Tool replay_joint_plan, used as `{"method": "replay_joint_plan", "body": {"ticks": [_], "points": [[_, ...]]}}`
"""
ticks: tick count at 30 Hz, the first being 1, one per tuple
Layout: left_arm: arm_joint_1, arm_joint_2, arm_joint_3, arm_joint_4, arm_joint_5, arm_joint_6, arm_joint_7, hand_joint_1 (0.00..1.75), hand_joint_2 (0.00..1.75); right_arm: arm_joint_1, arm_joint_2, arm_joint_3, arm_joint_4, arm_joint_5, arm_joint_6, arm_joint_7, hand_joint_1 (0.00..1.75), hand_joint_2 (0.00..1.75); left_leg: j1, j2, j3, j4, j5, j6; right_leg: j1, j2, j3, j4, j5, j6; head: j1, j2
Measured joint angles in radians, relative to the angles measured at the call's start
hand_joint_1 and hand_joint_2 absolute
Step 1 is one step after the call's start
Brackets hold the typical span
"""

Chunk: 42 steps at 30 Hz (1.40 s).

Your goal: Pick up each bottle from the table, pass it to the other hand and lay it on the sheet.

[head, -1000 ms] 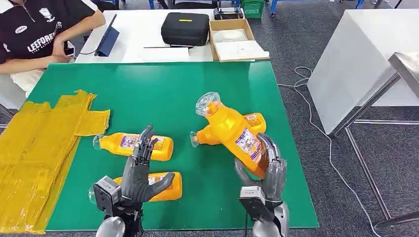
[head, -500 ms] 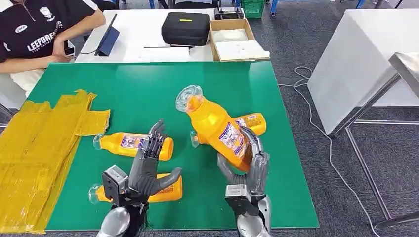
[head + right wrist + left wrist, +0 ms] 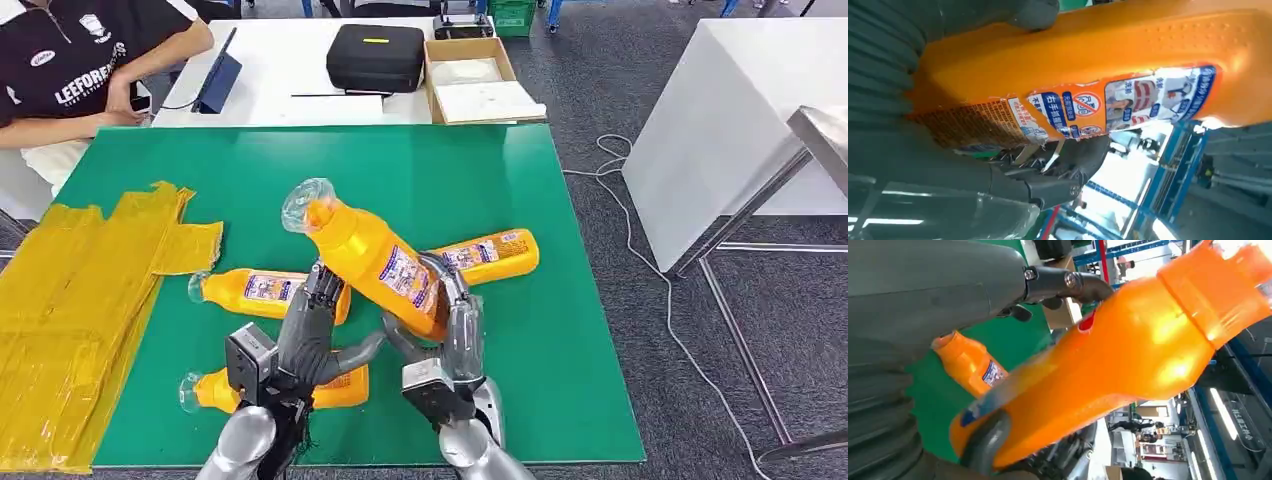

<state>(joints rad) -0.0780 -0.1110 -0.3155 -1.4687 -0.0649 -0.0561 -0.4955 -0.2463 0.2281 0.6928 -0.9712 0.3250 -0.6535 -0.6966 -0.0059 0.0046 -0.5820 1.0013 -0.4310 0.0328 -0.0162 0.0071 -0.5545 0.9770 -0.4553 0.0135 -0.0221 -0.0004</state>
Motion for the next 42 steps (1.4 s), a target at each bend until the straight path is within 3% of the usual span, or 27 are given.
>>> {"method": "replay_joint_plan", "body": {"ticks": [13, 23, 31, 32, 33, 34, 42], "points": [[-0.02, 0.004, 0.025, 0.03, 0.025, 0.006, 0.006, 0.0, 1.75, -0.125, 0.061, 0.133, 0.274, 0.02, 0.0, 0.002, 1.75, 1.75, 0.0, 0.001, 0.0, 0.0, 0.001, -0.001, 0.0, 0.0, -0.001, 0.0, 0.0, 0.0, 0.0, 0.0], [-0.016, 0.007, 0.056, 0.057, 0.032, 0.008, 0.006, 0.0, 1.75, -0.16, 0.083, 0.14, 0.373, 0.158, -0.001, 0.011, 1.75, 1.75, 0.0, 0.001, 0.0, 0.0, 0.001, -0.001, 0.0, 0.0, -0.001, 0.0, 0.0, 0.0, 0.001, 0.0], [-0.015, 0.008, 0.071, 0.064, 0.042, 0.008, 0.008, 0.0, 1.75, -0.181, 0.086, 0.183, 0.402, 0.11, -0.002, 0.011, 1.75, 1.75, 0.0, 0.001, 0.0, 0.0, 0.001, -0.001, 0.0, 0.0, -0.001, 0.0, 0.0, 0.0, 0.0, 0.0], [-0.016, 0.008, 0.072, 0.065, 0.045, 0.008, 0.008, 0.17, 1.75, -0.182, 0.086, 0.187, 0.404, 0.109, -0.002, 0.011, 1.75, 1.75, 0.0, 0.001, 0.0, 0.0, 0.001, -0.001, 0.0, 0.0, -0.001, 0.0, 0.0, 0.0, 0.0, 0.0], [-0.017, 0.008, 0.076, 0.067, 0.05, 0.008, 0.008, 1.66, 1.75, -0.183, 0.086, 0.19, 0.407, 0.109, -0.002, 0.011, 1.75, 1.75, 0.0, 0.001, 0.0, 0.0, 0.001, -0.001, 0.0, 0.0, -0.001, 0.0, 0.0, 0.0, 0.0, 0.0], [-0.018, 0.008, 0.077, 0.068, 0.053, 0.008, 0.008, 1.75, 1.75, -0.183, 0.086, 0.194, 0.408, 0.108, -0.002, 0.011, 1.75, 1.75, 0.0, 0.001, 0.0, 0.0, 0.001, -0.001, 0.0, 0.0, -0.001, 0.0, 0.0, 0.0, 0.0, 0.0], [-0.032, 0.008, 0.084, 0.087, 0.072, 0.007, -0.002, 1.75, 1.75, -0.196, 0.087, 0.204, 0.419, 0.103, -0.002, 0.012, 1.75, 1.75, 0.0, 0.001, 0.0, 0.0, 0.001, -0.001, 0.0, 0.001, -0.001, 0.0, 0.0, 0.0, 0.0, 0.0]]}}
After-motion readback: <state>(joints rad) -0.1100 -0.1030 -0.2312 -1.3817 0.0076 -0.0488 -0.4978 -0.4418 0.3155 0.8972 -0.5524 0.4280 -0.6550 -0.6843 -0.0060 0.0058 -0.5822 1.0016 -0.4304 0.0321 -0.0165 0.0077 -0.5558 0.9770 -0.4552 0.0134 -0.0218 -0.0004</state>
